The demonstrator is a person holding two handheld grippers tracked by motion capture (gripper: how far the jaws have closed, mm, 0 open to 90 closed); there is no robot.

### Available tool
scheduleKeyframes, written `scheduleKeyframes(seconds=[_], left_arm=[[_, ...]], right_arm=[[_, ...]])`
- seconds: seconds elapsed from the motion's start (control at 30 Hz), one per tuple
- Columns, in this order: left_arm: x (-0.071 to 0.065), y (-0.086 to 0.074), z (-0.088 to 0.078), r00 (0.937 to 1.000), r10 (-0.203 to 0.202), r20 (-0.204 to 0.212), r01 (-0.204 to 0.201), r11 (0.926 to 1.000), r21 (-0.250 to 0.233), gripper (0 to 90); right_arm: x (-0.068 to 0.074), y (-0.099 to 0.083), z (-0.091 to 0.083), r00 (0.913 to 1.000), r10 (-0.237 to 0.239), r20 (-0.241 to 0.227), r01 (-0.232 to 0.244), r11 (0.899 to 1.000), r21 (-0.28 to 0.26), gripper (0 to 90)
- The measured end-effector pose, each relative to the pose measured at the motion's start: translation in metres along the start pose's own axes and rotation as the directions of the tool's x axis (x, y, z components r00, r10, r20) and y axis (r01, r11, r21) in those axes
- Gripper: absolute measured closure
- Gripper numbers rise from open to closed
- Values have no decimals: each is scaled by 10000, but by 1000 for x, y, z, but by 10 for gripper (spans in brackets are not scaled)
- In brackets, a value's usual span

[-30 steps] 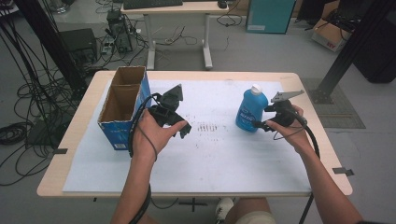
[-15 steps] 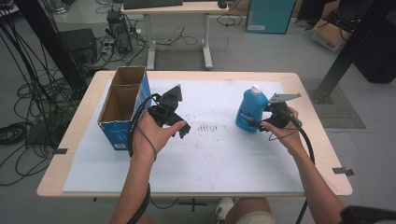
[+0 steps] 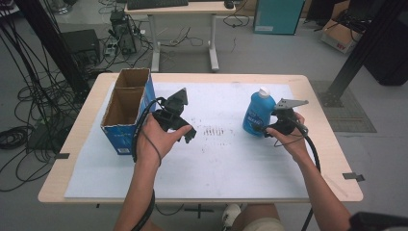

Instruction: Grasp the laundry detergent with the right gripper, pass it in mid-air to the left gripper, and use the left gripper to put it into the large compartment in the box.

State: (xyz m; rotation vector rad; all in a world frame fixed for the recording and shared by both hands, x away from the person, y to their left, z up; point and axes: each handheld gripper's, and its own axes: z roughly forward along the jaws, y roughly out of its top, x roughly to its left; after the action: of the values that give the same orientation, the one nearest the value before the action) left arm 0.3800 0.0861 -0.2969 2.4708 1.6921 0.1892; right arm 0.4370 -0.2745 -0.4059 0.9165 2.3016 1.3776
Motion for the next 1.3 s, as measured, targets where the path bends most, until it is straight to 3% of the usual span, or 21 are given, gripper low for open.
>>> scheduleKeyframes(seconds=[0.33,0.63,1.3], left_arm=[[1,-1,-2,10000,40,13,-40,10000,-19,52],[0,0,-1,10000,30,-10,-30,10000,-79,52],[-1,2,-2,10000,84,-20,-84,9999,-83,53]], right_arm=[[-2,-4,5,9997,-231,107,234,9995,-229,23],[-4,-6,7,10000,-70,67,74,9988,-478,20],[-4,-6,9,9998,-212,0,211,9974,-684,17]])
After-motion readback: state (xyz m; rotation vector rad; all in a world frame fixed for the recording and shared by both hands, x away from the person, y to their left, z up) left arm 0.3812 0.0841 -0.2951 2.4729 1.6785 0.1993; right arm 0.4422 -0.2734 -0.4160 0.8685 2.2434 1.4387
